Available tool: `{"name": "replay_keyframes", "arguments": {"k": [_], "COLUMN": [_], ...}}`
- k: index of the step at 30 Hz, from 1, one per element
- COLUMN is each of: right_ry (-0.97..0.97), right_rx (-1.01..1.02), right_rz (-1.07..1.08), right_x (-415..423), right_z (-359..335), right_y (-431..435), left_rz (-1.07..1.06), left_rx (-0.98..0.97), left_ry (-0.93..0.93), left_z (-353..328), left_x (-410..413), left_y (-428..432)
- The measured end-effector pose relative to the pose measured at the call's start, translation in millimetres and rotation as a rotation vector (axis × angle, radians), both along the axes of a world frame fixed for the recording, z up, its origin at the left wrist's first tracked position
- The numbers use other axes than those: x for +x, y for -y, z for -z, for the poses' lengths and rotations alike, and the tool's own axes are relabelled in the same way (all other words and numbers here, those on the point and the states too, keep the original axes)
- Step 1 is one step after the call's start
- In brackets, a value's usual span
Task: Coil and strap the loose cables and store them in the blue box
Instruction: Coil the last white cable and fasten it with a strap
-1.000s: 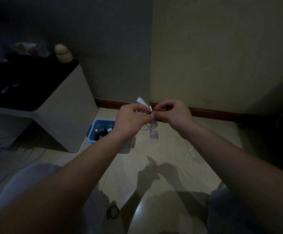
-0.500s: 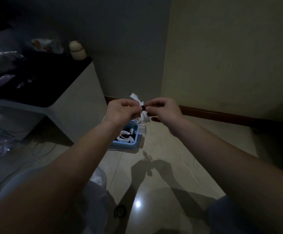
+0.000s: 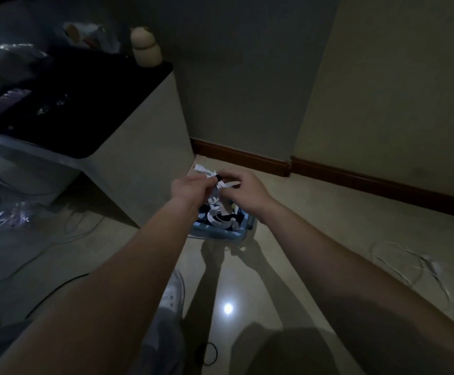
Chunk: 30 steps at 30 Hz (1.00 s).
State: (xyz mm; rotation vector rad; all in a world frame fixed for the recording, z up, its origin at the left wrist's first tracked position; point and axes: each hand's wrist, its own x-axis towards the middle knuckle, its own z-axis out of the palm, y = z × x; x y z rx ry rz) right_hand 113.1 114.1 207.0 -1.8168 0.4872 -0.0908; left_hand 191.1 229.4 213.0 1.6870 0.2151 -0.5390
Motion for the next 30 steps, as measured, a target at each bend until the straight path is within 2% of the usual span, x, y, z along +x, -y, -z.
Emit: {"name": "replay_keyframes", "arguments": {"k": [4, 9, 11, 14, 16, 21, 26, 30], "right_ry": [-0.033, -0.075, -0.096, -0.146, -0.168, -0.225, -0.263, -0.266], "right_rx": [-0.069, -0.062, -0.007, 0.069, 0.121, 0.161, 0.042, -0.263], "right_rz": [-0.002, -0.018, -0.041, -0.064, -0.063, 0.000, -0.004, 0.054], "right_x": [28, 66, 76, 93, 105, 125, 129, 122], "right_z": [45, 100, 115, 137, 151, 180, 189, 181], "right_y": [-5, -5, -4, -9, -14, -20, -14, -19], "left_rz": [-0.003, 0.116, 0.178, 0.233, 0.216, 0.354, 0.590, 0.787], "left_rx": [-0.028, 0.115, 0.234, 0.480, 0.461, 0.520, 0.618, 0.765], "left_ry": [-0.174, -0.213, -0.168, 0.042, 0.157, 0.316, 0.420, 0.421], "left_z": [45, 101, 113, 131, 146, 178, 194, 203], "left_x": [29, 66, 79, 98, 106, 110, 109, 107], "left_y": [2, -1, -4, -10, -14, -16, -16, -14]}}
